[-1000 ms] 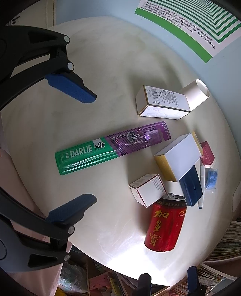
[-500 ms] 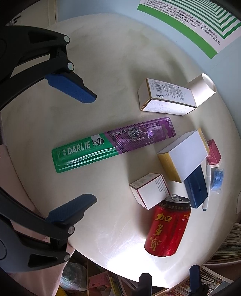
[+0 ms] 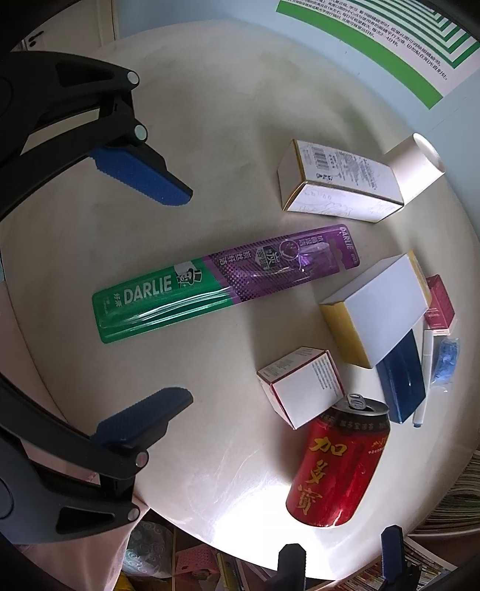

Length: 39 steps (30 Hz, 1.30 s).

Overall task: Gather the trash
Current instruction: 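Grasp the DARLIE toothbrush package with left tool while right tool grasps red can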

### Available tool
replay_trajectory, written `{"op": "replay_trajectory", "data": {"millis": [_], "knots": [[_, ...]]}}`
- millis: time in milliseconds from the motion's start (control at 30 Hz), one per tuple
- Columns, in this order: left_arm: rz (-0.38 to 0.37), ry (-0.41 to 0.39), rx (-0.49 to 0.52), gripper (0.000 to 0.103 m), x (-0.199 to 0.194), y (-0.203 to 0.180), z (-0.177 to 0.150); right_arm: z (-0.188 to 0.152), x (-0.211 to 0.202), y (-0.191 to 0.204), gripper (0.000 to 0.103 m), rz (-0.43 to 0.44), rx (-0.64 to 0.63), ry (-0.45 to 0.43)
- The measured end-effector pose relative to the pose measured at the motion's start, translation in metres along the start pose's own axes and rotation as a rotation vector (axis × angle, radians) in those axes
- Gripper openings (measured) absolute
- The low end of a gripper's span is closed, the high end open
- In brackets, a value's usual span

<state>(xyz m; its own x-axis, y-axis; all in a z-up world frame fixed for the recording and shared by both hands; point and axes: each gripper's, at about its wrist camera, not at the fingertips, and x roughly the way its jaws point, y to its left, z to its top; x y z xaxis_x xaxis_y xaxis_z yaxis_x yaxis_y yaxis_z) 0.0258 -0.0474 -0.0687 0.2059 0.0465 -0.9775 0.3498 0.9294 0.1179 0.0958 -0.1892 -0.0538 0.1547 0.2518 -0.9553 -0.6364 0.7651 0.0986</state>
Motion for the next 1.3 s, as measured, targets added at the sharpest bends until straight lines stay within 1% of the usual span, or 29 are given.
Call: {"op": "replay_trajectory", "data": {"millis": [367,433,467,567,633,667,700,767,833,867,900,967,1000,1033,1100,1133,1267,1300], "knots": [[-0.011,0.032,-0.01,0.096,0.018,0.0,0.005,0.005,0.016,-0.005,0.097,0.024,-0.012,0.025],[-0.014,0.04,-0.007,0.094,0.023,-0.001,0.006,0.006,0.021,-0.007,0.097,0.027,-0.01,0.035],[-0.019,0.047,-0.007,0.092,0.026,-0.001,0.006,0.006,0.023,-0.008,0.097,0.026,-0.009,0.04],[-0.026,0.061,-0.012,0.089,0.033,-0.004,0.007,0.006,0.031,-0.012,0.097,0.024,-0.007,0.056],[-0.032,0.075,-0.016,0.083,0.039,-0.005,0.008,0.007,0.037,-0.015,0.097,0.022,-0.003,0.066],[-0.039,0.083,-0.02,0.078,0.042,-0.004,0.009,0.007,0.039,-0.015,0.097,0.016,-0.004,0.07],[-0.053,0.087,-0.025,0.075,0.045,-0.004,0.008,0.007,0.042,-0.016,0.097,0.011,-0.006,0.073],[-0.063,0.098,-0.031,0.074,0.05,-0.005,0.008,0.008,0.047,-0.018,0.096,0.002,-0.007,0.081],[-0.065,0.105,-0.034,0.07,0.054,-0.003,0.007,0.009,0.054,-0.018,0.096,-0.009,-0.011,0.096],[-0.073,0.106,-0.035,0.065,0.057,-0.002,0.006,0.009,0.056,-0.017,0.096,-0.013,-0.015,0.101],[-0.077,0.104,-0.037,0.065,0.059,-0.002,0.006,0.009,0.057,-0.017,0.095,-0.02,-0.02,0.105],[-0.097,0.096,-0.044,0.062,0.063,-0.001,0.006,0.01,0.061,-0.016,0.09,-0.023,-0.03,0.11],[-0.108,0.093,-0.046,0.056,0.064,0.006,0.01,0.01,0.064,-0.016,0.079,-0.024,-0.031,0.118],[-0.111,0.084,-0.047,0.052,0.064,0.007,0.01,0.01,0.068,-0.017,0.074,-0.032,-0.028,0.132],[-0.108,0.074,-0.041,0.043,0.065,0.009,0.009,0.009,0.073,-0.018,0.074,-0.039,-0.024,0.155],[-0.109,0.072,-0.036,0.042,0.064,0.009,0.009,0.009,0.073,-0.019,0.068,-0.03,-0.021,0.152],[-0.125,0.064,-0.029,0.04,0.06,0.014,0.012,0.008,0.065,-0.02,0.067,-0.029,-0.001,0.132],[-0.119,0.058,-0.023,0.039,0.06,0.014,0.011,0.008,0.062,-0.021,0.067,-0.025,0.009,0.126]]}}
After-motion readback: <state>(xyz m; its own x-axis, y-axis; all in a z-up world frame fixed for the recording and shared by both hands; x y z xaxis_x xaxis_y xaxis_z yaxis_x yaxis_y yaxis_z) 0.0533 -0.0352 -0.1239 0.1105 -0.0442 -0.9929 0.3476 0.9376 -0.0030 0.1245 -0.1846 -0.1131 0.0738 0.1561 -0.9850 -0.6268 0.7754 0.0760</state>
